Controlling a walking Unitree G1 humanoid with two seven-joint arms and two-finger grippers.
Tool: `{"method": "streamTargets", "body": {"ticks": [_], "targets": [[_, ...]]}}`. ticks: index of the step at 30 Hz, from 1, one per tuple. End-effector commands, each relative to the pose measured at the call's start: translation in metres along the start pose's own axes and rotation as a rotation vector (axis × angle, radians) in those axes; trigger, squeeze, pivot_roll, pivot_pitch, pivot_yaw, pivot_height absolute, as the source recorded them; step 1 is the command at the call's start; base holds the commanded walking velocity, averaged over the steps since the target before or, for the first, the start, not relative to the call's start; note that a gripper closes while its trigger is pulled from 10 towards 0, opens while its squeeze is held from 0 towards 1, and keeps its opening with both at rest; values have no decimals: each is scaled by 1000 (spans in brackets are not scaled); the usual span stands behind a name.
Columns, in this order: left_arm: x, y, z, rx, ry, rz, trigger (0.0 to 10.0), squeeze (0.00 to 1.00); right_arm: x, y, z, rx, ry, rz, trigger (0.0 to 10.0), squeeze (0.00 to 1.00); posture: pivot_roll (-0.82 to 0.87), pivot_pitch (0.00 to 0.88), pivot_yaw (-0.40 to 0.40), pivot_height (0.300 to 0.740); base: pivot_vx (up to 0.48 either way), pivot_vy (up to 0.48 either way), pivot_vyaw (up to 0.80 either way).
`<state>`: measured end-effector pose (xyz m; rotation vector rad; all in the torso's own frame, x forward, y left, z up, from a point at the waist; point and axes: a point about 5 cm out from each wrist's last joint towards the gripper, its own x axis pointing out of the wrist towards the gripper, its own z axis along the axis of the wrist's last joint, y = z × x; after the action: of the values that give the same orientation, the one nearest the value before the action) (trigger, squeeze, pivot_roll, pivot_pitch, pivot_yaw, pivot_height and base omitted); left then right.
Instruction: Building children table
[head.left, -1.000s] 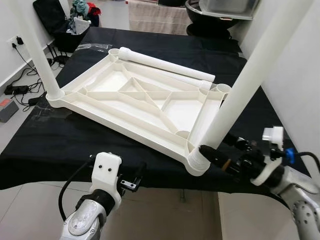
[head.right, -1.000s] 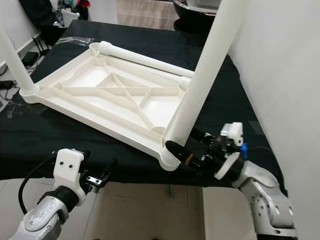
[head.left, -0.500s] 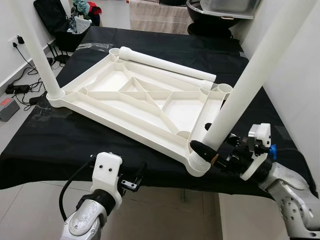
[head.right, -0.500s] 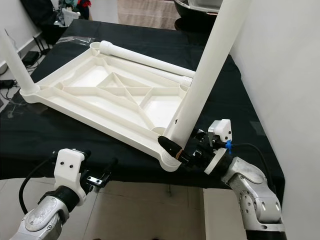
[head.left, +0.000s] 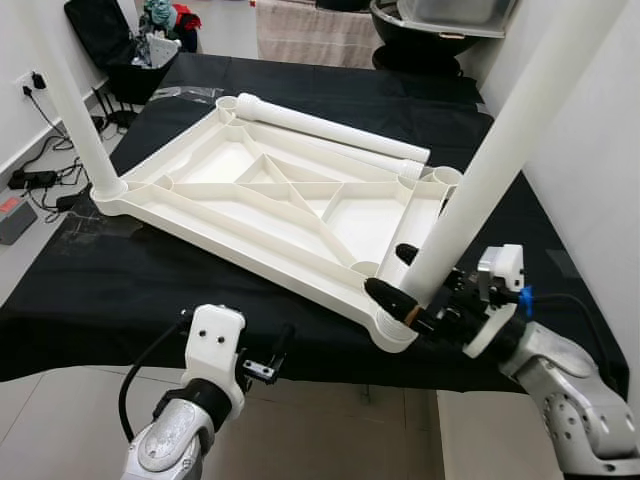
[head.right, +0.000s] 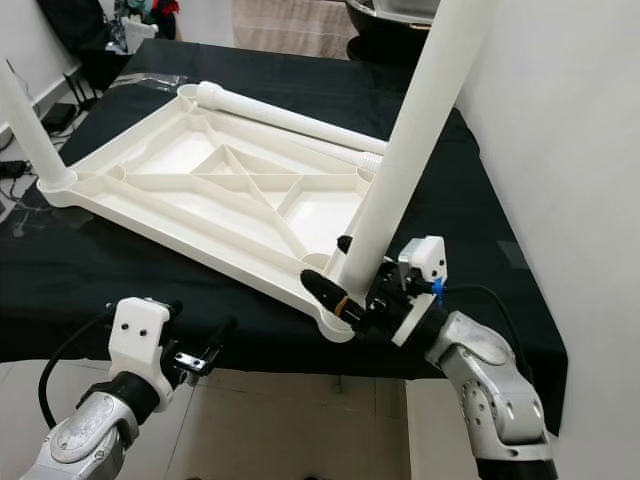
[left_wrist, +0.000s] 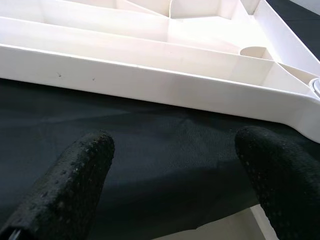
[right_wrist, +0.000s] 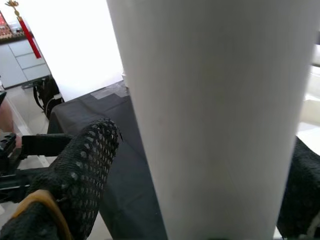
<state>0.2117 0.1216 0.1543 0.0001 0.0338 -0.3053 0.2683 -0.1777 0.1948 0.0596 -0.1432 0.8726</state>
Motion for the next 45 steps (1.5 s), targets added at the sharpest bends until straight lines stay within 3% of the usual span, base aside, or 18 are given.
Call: {"method": "streamTargets", "body": {"ticks": [1, 16, 17, 20, 21, 40, 42, 45], "targets": [[-1, -1, -5, 2, 20, -1, 10000, 0, -1, -2, -3, 8, 12, -18, 10000, 0, 82, 178, -96, 740, 0, 0, 0], [-2, -1, -5, 2, 22, -1, 10000, 0, 1, -3, 0, -12, 0, -15, 10000, 0, 85, 171, -99, 740, 0, 0, 0], [-2, -2, -6, 2, 22, -2, 10000, 0, 2, -3, 1, -13, -2, -15, 6941, 0, 84, 171, -97, 740, 0, 0, 0], [-2, -2, -6, 3, 22, -3, 10000, 0, 2, -4, 1, -14, -2, -15, 6941, 0, 84, 171, -97, 740, 0, 0, 0], [-2, -2, -6, 3, 22, -4, 10000, 0, 2, -5, 1, -18, -2, -20, 0, 0, 86, 168, -100, 740, 0, 0, 0], [-1, -2, -5, 7, 15, -3, 10000, 0, 4, -7, -3, -52, 13, -69, 0, 0, 85, 163, -101, 740, 0, 0, 0], [0, 0, -3, 10, 9, 1, 10000, 0, 6, -16, -11, -90, 54, -199, 0, 0, 82, 165, -98, 740, 0, 0, 0], [0, 0, -3, 12, 8, 1, 10000, 0, 6, -19, -13, -98, 60, -235, 0, 0, 82, 165, -98, 740, 0, 0, 0]]}}
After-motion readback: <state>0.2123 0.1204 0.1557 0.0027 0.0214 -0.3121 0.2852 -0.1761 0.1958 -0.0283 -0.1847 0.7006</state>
